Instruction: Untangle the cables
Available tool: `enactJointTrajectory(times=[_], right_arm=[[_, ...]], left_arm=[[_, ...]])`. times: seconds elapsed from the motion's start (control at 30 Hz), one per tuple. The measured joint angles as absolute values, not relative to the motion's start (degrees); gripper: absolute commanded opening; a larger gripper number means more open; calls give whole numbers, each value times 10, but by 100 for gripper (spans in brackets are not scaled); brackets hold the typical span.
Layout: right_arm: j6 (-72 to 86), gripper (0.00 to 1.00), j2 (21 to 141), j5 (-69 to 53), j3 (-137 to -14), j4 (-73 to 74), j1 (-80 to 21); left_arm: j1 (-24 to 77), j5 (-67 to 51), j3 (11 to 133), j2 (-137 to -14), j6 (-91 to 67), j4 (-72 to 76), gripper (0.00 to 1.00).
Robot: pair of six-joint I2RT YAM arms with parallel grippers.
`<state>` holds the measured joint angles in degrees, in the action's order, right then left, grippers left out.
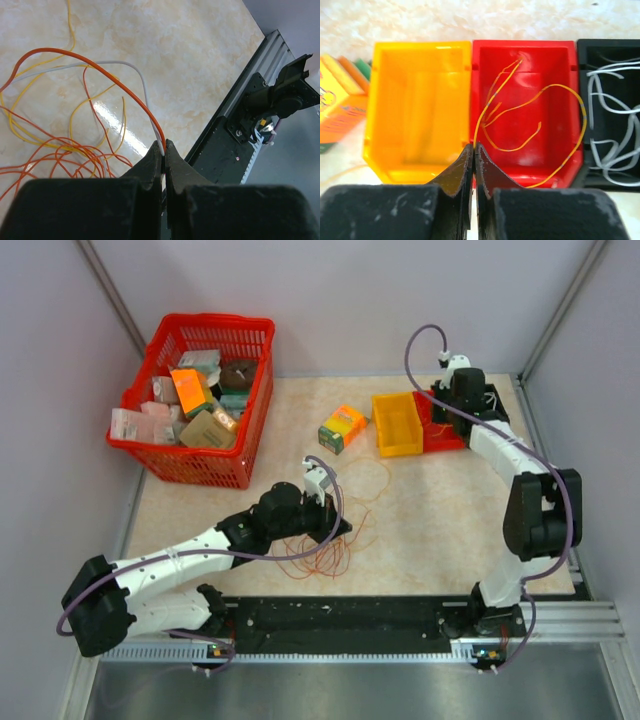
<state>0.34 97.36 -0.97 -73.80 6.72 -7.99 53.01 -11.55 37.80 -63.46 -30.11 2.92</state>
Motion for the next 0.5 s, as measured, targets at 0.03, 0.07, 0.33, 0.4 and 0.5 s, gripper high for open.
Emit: enactJointTrajectory(times=[0.03, 0.07, 0.33, 0.4, 0.5], right_arm=[[24, 0, 983, -18, -749, 67, -76], [43, 0, 990, -27, -757, 66, -73], [244, 0, 1054, -101, -781, 48, 7], [283, 0, 1079, -109, -787, 53, 23], [325, 0, 1118, -114, -808, 62, 33]], left_arm=[[530, -116, 378, -634, -301, 29, 0], [530, -115, 378, -632, -301, 28, 0], [530, -111, 378, -618, -301, 25, 0], [530, -111, 378, -618, -301, 24, 0], [530, -111, 378, -618, -301, 25, 0]])
